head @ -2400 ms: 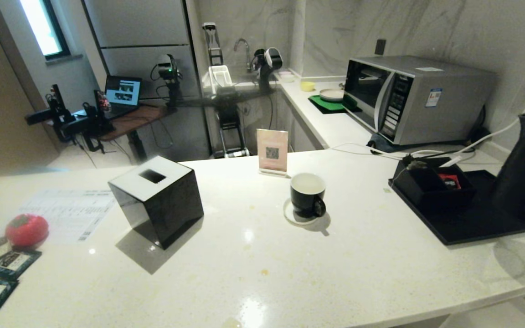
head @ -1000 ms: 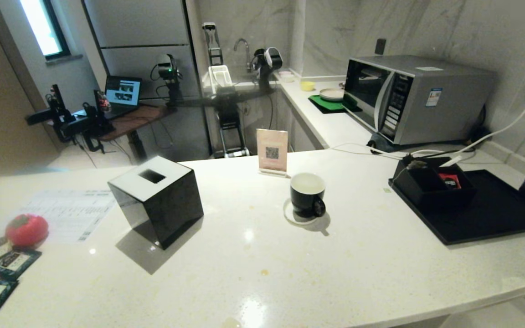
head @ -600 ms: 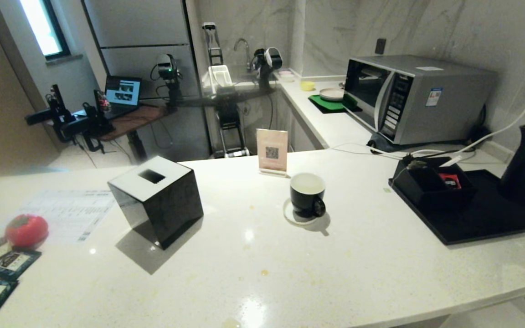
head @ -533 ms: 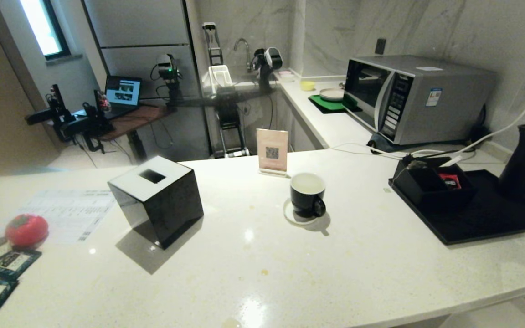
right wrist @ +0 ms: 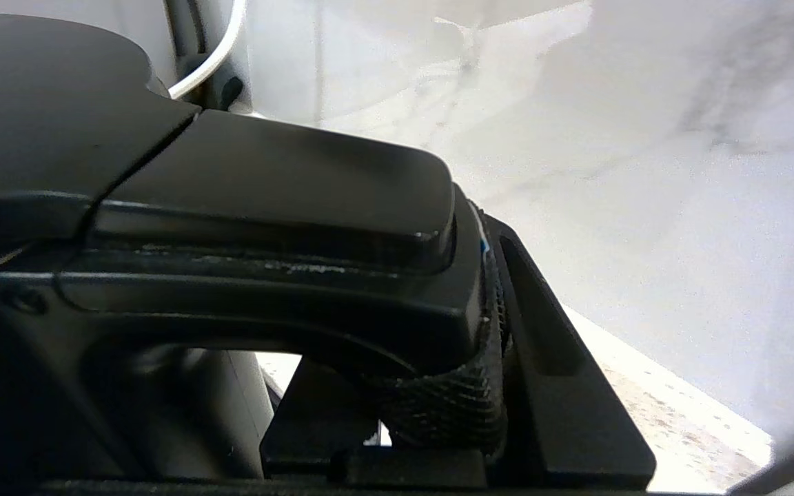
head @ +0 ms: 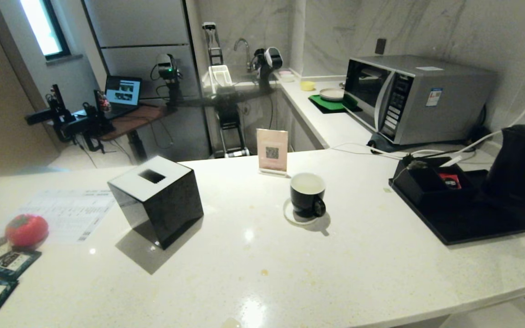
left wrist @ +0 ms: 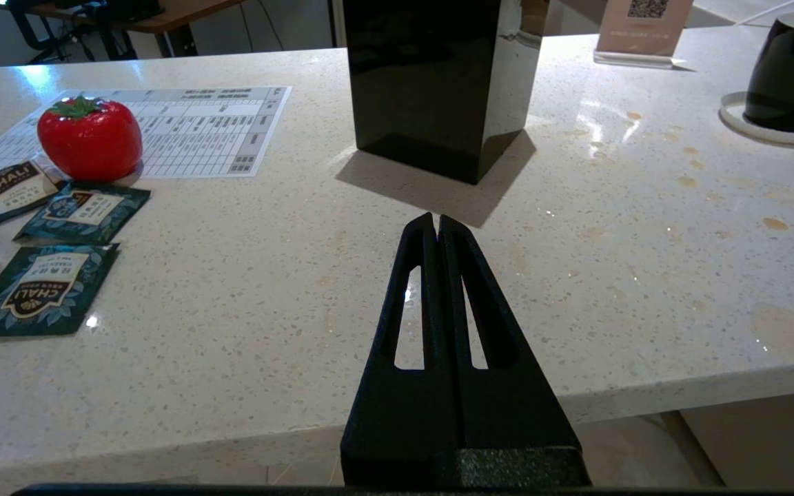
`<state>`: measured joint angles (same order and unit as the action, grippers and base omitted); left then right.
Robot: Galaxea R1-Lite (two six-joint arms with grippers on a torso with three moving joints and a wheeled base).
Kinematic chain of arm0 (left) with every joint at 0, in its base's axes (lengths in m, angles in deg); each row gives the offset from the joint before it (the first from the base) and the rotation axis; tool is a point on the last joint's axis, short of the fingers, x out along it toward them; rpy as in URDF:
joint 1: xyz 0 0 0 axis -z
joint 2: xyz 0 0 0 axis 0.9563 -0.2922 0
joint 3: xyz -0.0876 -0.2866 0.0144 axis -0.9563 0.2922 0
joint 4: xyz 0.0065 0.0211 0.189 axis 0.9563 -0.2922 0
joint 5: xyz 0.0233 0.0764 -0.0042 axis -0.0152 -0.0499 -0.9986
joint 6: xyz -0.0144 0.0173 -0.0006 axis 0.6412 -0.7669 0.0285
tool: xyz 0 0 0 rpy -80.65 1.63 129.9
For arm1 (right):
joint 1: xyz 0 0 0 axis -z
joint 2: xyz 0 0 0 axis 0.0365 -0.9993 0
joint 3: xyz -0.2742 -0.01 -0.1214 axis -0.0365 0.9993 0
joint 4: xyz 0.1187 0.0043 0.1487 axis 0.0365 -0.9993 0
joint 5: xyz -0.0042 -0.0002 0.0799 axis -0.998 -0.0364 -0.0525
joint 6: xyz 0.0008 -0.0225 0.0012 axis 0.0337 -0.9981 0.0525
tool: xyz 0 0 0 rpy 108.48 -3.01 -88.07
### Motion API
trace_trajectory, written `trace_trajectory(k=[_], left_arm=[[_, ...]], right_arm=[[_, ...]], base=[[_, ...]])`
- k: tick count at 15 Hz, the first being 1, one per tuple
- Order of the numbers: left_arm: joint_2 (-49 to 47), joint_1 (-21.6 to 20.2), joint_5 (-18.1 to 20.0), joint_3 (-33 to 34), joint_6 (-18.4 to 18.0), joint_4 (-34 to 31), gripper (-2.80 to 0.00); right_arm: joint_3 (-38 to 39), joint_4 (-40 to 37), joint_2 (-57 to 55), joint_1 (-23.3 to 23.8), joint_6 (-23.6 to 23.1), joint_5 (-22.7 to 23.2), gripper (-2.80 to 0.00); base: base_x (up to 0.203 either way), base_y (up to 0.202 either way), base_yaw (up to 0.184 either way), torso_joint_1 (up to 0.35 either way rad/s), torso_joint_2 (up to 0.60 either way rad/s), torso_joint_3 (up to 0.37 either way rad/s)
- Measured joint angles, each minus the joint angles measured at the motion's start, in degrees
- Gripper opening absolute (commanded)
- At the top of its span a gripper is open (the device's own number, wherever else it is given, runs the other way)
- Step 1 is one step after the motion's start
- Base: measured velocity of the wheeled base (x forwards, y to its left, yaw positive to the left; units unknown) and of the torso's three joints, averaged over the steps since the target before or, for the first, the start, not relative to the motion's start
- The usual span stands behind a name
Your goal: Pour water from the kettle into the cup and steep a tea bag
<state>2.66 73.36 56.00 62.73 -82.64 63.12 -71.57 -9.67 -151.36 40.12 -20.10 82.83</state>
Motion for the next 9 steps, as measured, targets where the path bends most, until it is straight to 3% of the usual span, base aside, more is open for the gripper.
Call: trace_trajectory(k=[9], left_arm=[[0.0, 0.0, 0.0, 0.0, 0.0, 0.0, -2.8]], right_arm=[[-2.4, 0.5, -3.3, -0.5, -0.1, -0.6, -2.8]], base=[[0.0, 0.0, 0.0, 0.0, 0.0, 0.0]])
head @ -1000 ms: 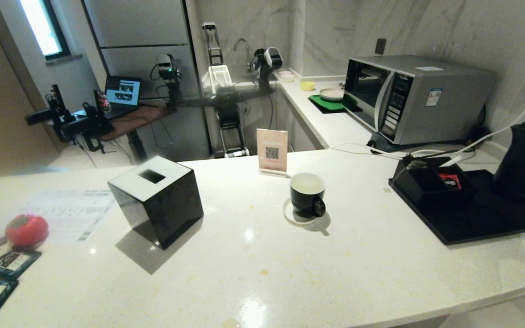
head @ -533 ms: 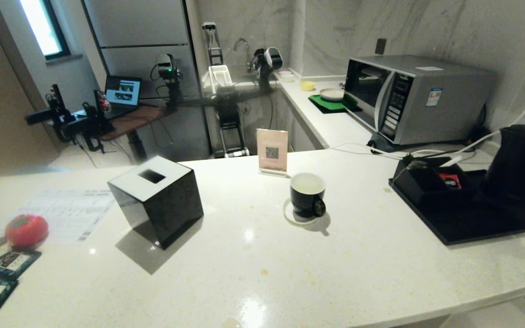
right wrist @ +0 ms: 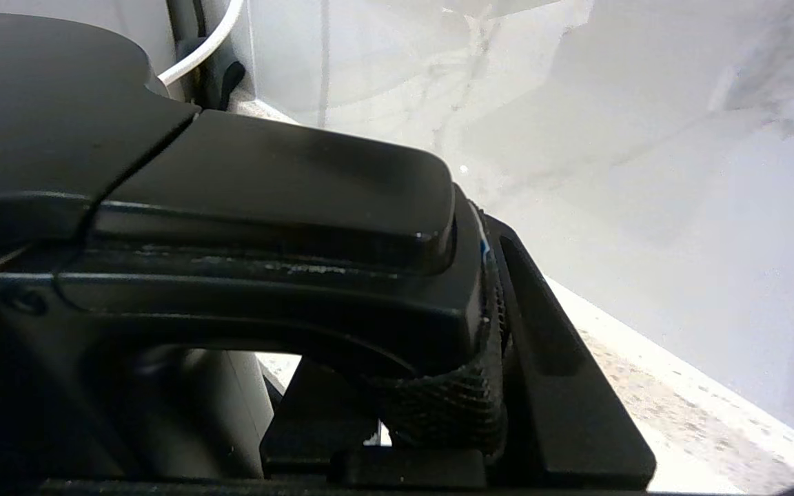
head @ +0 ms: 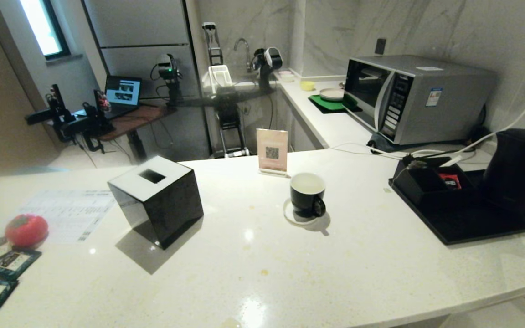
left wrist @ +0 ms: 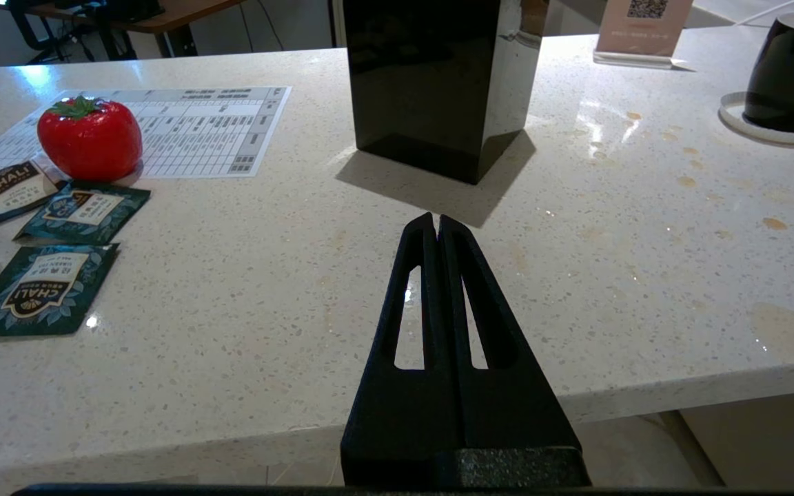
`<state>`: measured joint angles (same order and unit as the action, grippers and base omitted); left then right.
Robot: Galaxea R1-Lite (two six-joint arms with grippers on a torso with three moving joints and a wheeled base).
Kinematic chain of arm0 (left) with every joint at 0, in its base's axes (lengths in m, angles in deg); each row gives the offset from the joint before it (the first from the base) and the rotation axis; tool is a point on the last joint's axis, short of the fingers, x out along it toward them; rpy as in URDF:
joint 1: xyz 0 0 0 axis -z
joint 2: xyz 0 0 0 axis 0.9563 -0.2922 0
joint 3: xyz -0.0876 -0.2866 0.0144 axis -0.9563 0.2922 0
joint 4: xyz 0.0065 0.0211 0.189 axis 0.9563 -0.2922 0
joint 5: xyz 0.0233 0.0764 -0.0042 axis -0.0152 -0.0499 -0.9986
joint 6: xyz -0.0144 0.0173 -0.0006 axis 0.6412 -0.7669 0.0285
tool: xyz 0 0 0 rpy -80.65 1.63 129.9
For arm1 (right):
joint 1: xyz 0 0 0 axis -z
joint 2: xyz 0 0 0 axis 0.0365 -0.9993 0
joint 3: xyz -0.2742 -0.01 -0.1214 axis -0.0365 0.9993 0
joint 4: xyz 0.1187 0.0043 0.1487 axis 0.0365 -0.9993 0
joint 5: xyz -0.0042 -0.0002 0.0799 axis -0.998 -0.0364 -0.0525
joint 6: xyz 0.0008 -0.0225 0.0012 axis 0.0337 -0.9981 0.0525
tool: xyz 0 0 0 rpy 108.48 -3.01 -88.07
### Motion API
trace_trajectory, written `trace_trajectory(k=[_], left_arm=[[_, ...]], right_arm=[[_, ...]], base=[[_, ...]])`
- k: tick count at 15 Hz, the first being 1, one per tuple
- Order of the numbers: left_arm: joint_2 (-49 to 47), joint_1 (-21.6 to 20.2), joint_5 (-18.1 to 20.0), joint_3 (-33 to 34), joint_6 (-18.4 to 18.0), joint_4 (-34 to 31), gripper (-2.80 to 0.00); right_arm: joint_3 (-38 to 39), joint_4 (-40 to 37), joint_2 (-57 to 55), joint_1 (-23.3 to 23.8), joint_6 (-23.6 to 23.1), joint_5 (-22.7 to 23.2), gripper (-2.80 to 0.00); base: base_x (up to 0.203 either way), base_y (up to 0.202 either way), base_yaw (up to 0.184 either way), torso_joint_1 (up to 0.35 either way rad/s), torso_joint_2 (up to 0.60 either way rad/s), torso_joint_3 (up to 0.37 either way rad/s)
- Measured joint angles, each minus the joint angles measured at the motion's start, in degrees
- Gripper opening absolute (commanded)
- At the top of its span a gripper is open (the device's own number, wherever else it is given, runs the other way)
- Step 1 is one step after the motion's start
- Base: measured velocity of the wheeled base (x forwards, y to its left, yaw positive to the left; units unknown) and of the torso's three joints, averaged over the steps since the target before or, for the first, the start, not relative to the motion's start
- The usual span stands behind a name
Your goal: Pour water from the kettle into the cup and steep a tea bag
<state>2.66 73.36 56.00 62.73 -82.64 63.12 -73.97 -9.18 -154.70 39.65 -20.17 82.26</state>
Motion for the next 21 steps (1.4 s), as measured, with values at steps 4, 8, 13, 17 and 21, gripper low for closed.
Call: trace_trajectory(k=[4, 8, 13, 17, 21], left_arm=[[0.0, 0.0, 0.0, 0.0, 0.0, 0.0, -2.8], [0.0, 0.0, 0.0, 0.0, 0.0, 0.0, -2.8], [0.0, 0.0, 0.0, 0.0, 0.0, 0.0, -2.8], [0.0, 0.0, 0.0, 0.0, 0.0, 0.0, -2.8], [0.0, 0.0, 0.0, 0.0, 0.0, 0.0, -2.8]], right_arm=[[-1.0, 0.1, -1.8, 0.0, 0.0, 0.0, -2.8], [-2.4, 0.1, -3.3, 0.0, 0.0, 0.0, -2.8], [-2.6, 0.2, -4.1, 0.0, 0.0, 0.0, -2.8], [-2.4, 0.2, -4.2, 0.0, 0.0, 0.0, -2.8], [-2.1, 0.2, -4.2, 0.0, -0.1, 0.0, 0.0]], base=[[0.0, 0.0, 0.0, 0.0, 0.0, 0.0], [0.0, 0.0, 0.0, 0.0, 0.0, 0.0], [0.0, 0.0, 0.0, 0.0, 0.0, 0.0], [0.0, 0.0, 0.0, 0.0, 0.0, 0.0], [0.0, 0.0, 0.0, 0.0, 0.0, 0.0]])
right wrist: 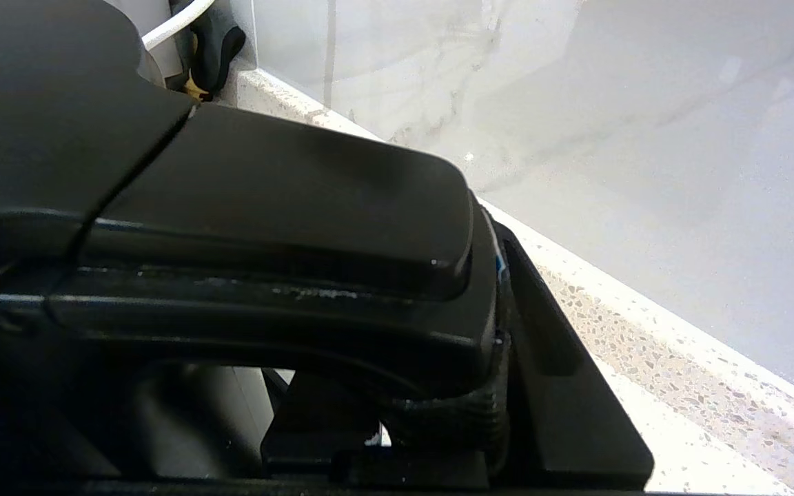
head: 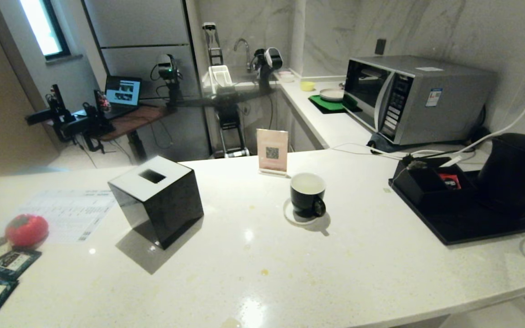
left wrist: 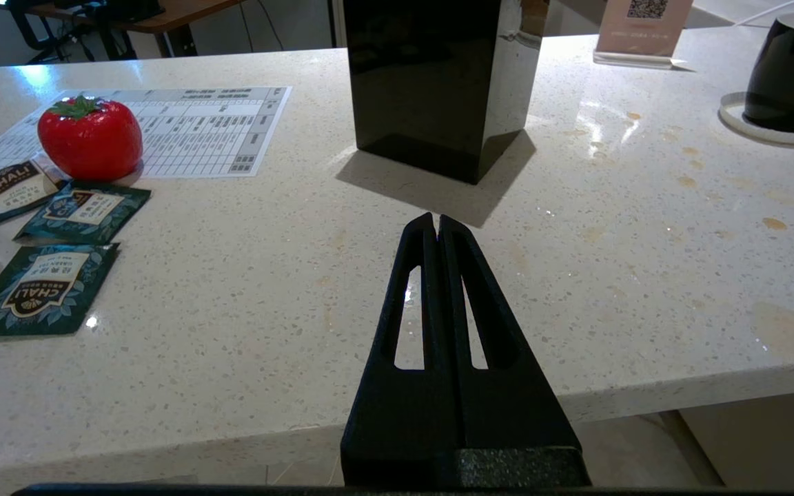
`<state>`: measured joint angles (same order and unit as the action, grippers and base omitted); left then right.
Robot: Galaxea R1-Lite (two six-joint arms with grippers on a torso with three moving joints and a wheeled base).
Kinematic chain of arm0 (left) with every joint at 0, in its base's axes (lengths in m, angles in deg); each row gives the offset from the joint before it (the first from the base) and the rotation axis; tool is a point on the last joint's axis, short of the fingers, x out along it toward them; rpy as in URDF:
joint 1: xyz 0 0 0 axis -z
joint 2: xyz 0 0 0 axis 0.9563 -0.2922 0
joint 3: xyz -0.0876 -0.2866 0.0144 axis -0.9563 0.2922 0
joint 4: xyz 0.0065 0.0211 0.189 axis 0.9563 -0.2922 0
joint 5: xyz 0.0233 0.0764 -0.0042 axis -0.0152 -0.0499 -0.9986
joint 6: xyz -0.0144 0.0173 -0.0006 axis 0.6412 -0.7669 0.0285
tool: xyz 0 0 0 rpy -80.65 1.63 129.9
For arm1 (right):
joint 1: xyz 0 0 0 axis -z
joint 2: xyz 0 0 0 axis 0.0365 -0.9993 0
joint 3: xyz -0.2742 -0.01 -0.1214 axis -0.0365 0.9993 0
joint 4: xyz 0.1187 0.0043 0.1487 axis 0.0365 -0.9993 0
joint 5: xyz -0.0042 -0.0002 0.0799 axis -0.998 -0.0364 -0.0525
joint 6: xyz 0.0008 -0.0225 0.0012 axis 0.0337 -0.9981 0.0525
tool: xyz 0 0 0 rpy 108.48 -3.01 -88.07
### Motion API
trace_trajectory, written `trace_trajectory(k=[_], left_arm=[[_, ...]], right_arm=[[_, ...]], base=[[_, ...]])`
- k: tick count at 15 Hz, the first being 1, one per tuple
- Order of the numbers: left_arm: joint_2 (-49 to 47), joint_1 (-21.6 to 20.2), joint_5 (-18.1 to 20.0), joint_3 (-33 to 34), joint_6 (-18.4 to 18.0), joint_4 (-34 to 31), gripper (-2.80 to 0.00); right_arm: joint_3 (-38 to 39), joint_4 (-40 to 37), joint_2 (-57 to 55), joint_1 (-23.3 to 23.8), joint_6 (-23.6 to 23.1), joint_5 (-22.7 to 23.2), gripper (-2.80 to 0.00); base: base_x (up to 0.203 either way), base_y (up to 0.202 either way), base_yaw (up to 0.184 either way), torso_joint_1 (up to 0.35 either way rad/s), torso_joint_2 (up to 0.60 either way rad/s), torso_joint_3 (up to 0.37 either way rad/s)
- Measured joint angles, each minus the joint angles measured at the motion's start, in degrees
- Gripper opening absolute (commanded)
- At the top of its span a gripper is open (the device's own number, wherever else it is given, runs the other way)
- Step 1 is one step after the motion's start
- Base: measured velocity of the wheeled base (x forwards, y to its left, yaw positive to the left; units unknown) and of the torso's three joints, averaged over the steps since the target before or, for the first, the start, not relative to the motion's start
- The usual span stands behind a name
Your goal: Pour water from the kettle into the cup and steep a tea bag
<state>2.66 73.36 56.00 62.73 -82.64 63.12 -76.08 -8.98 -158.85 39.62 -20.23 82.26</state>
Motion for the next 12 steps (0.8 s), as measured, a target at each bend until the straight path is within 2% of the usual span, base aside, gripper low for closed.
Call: trace_trajectory(k=[8, 12], left_arm=[[0.0, 0.0, 0.0, 0.0, 0.0, 0.0, -2.8], [0.0, 0.0, 0.0, 0.0, 0.0, 0.0, -2.8]], right_arm=[[0.9, 0.1, 0.9, -0.1, 0.3, 0.0, 0.0], [4.1, 0.3, 1.9, -0.1, 0.1, 0.0, 0.0]], base=[[0.0, 0.0, 0.0, 0.0, 0.0, 0.0], [0.0, 0.0, 0.0, 0.0, 0.0, 0.0]])
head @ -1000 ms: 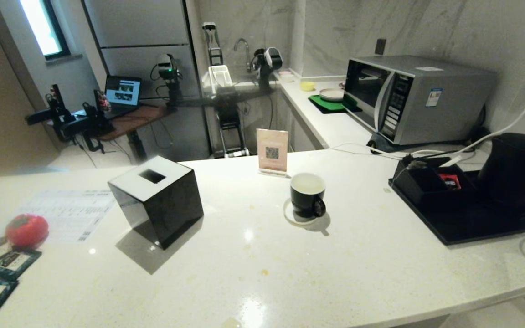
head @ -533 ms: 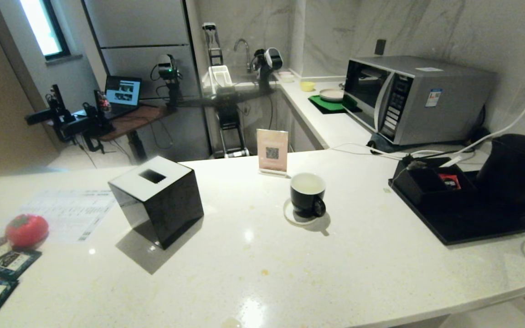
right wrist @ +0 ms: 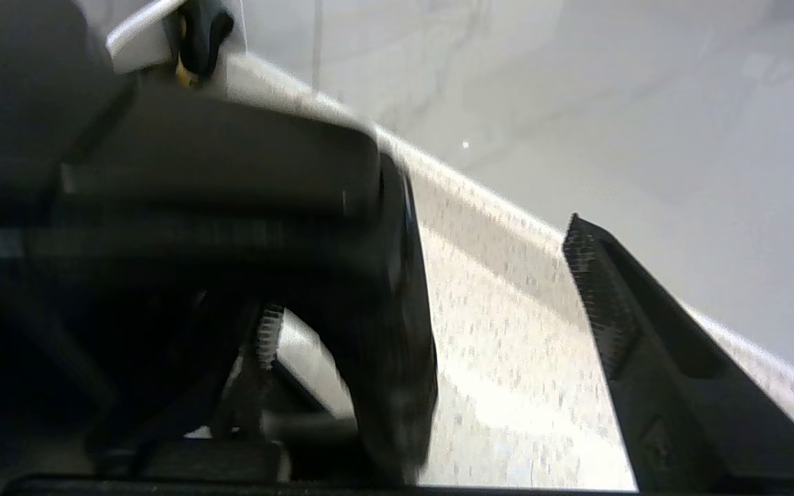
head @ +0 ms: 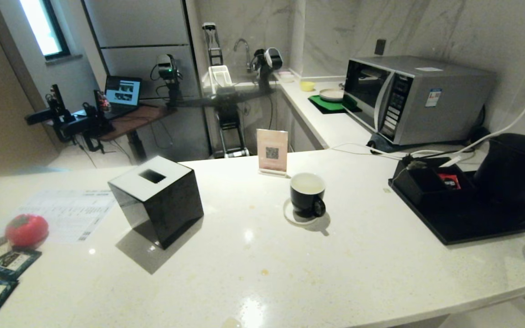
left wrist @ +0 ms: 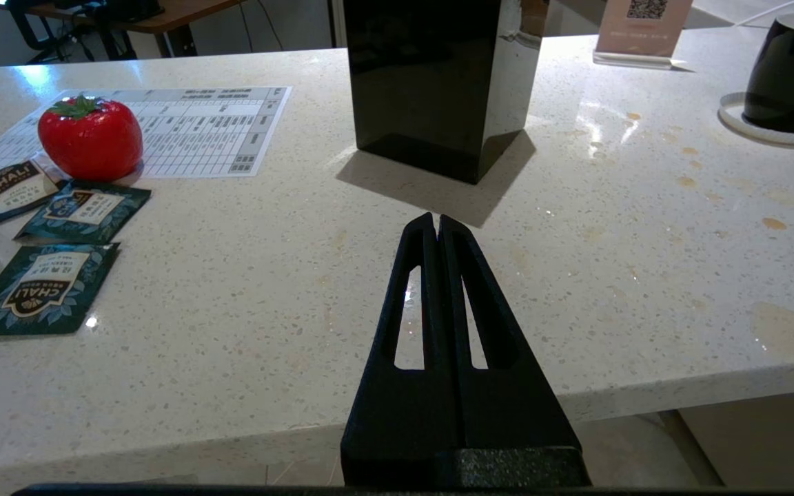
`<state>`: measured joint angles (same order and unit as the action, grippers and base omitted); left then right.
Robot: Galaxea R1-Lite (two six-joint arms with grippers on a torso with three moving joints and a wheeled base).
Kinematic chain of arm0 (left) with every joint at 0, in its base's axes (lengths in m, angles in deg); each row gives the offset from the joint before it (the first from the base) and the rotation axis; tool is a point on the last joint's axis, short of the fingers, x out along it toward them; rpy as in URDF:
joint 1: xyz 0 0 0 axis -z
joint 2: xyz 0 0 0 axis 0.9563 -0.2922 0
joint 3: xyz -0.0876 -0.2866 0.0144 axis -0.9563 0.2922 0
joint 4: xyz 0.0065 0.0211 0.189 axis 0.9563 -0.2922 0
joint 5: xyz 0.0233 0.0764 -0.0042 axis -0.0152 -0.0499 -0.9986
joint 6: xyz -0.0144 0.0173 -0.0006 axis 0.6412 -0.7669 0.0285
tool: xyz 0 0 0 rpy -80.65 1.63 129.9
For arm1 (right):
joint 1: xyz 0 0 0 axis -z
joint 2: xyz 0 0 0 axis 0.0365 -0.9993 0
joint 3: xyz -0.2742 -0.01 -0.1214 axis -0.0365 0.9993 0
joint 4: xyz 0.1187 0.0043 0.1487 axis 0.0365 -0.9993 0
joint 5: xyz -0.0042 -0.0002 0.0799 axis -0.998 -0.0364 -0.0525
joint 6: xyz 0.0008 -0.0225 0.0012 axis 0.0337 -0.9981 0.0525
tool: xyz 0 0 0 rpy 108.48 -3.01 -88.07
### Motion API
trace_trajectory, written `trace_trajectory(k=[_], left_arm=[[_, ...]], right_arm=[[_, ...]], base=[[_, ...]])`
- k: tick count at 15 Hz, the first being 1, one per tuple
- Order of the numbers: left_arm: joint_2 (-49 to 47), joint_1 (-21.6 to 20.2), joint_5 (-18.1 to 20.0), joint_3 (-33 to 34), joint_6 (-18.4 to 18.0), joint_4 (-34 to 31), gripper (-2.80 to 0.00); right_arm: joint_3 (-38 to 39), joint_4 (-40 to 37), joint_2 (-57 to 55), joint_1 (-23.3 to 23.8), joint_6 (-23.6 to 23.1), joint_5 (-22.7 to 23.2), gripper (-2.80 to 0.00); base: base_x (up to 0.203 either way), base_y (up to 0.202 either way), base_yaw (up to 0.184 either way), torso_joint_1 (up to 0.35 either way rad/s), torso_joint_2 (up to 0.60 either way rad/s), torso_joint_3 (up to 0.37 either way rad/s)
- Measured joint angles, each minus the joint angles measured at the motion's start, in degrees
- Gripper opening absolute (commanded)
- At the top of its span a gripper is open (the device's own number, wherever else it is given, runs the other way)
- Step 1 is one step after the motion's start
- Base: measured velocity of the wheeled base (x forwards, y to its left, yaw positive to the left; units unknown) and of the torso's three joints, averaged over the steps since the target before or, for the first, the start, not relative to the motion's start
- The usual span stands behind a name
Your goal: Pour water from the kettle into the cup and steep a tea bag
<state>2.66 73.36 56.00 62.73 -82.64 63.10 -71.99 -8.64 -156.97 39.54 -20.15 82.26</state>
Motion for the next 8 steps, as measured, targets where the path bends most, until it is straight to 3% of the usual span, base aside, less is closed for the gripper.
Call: trace_trajectory(k=[8], left_arm=[[0.0, 0.0, 0.0, 0.0, 0.0, 0.0, -2.8]], right_arm=[[8.9, 3.4, 4.1, 0.0, 0.1, 0.2, 0.0]], base=[[0.0, 0.0, 0.0, 0.0, 0.0, 0.0]])
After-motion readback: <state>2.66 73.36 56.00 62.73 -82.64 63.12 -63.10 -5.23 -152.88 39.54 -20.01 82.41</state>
